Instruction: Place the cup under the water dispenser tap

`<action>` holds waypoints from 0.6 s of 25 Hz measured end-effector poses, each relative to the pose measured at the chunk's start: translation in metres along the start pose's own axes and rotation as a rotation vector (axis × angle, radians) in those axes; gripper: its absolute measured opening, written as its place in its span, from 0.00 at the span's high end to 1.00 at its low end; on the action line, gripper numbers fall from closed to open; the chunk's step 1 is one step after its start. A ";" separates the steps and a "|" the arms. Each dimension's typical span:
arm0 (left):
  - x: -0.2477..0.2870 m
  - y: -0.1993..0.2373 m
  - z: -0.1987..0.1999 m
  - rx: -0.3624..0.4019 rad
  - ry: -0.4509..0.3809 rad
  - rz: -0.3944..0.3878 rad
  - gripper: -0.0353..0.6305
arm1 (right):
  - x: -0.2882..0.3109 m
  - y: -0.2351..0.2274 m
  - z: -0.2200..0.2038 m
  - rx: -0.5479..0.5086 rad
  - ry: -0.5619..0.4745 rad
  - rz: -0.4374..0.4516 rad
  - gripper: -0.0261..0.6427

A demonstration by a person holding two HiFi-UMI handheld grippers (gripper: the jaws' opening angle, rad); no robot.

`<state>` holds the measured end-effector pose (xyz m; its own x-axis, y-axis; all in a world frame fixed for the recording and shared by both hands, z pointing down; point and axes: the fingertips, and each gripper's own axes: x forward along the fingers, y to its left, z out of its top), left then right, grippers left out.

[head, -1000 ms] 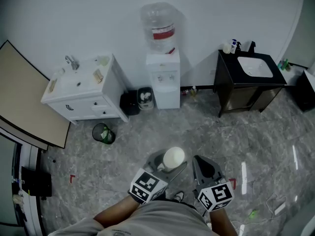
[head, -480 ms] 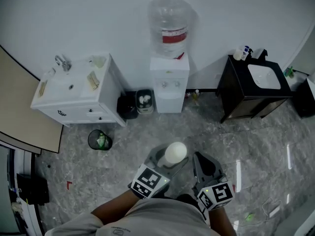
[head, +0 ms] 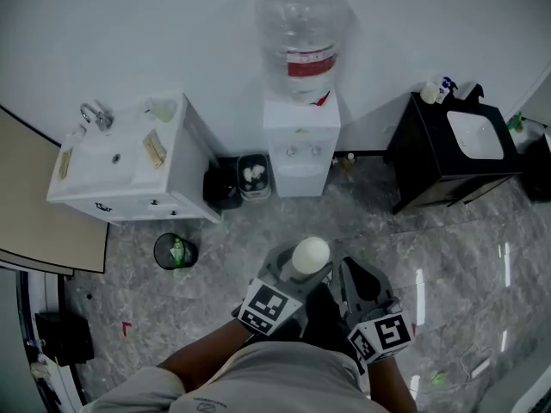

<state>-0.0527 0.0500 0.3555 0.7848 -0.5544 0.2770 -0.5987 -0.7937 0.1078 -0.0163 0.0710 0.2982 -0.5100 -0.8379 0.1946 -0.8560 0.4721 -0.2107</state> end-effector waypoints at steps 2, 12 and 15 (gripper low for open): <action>0.019 0.017 -0.001 -0.013 -0.019 0.012 0.52 | 0.021 -0.016 0.001 0.003 0.001 0.010 0.94; 0.151 0.122 -0.010 0.014 -0.060 0.077 0.52 | 0.149 -0.135 0.022 0.040 0.010 0.094 0.94; 0.185 0.155 -0.014 0.011 -0.057 0.108 0.52 | 0.185 -0.166 0.026 0.036 0.018 0.133 0.94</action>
<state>-0.0027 -0.1720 0.4371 0.7241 -0.6496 0.2316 -0.6785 -0.7313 0.0701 0.0338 -0.1691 0.3439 -0.6201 -0.7635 0.1801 -0.7776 0.5679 -0.2699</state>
